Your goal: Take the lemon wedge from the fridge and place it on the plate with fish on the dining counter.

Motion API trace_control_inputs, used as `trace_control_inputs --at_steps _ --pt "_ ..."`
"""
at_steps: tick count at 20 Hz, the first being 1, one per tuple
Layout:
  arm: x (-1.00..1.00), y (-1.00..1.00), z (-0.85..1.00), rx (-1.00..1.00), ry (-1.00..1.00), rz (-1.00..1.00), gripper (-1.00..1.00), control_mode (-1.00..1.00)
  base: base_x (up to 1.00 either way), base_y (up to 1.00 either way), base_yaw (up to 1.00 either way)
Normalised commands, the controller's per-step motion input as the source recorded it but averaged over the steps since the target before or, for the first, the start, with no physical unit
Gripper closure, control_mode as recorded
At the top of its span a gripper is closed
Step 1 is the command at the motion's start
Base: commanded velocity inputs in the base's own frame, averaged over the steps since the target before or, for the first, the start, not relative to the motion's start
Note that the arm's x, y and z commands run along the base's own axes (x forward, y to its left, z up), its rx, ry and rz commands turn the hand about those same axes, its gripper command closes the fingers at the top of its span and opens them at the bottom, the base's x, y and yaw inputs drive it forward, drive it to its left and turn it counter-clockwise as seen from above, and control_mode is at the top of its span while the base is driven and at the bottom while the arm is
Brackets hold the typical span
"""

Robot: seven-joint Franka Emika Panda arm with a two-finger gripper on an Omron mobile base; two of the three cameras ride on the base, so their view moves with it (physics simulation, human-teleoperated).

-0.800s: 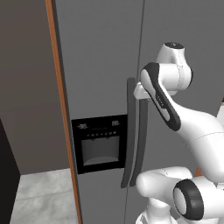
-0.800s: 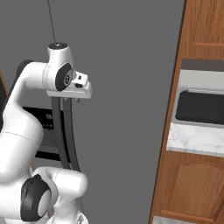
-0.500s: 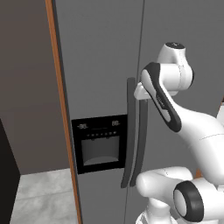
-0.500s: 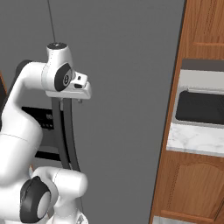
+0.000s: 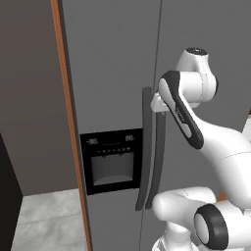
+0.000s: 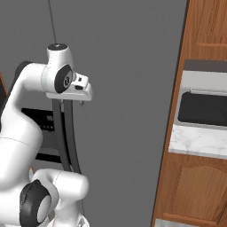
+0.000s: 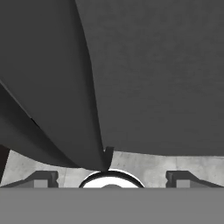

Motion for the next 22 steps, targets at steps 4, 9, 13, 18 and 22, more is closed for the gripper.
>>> trace_control_inputs --at_steps 4,9,13,18,22 --pt "-0.04 0.0 0.0 0.0 0.0 0.0 -1.0 -1.0 0.0 0.0 0.0" --pt "-0.07 0.0 -0.01 0.0 0.0 0.0 -1.0 1.0 -0.64 0.0 -0.01" --pt "0.0 0.0 0.0 0.0 0.0 0.0 -1.0 1.0 -0.76 0.0 -0.01" --pt "0.0 0.0 0.0 0.0 0.0 0.0 -1.0 1.0 -0.54 0.04 -0.01" --pt "0.0 0.0 0.0 0.0 0.0 0.0 -1.0 1.0 -0.44 0.07 -0.02"
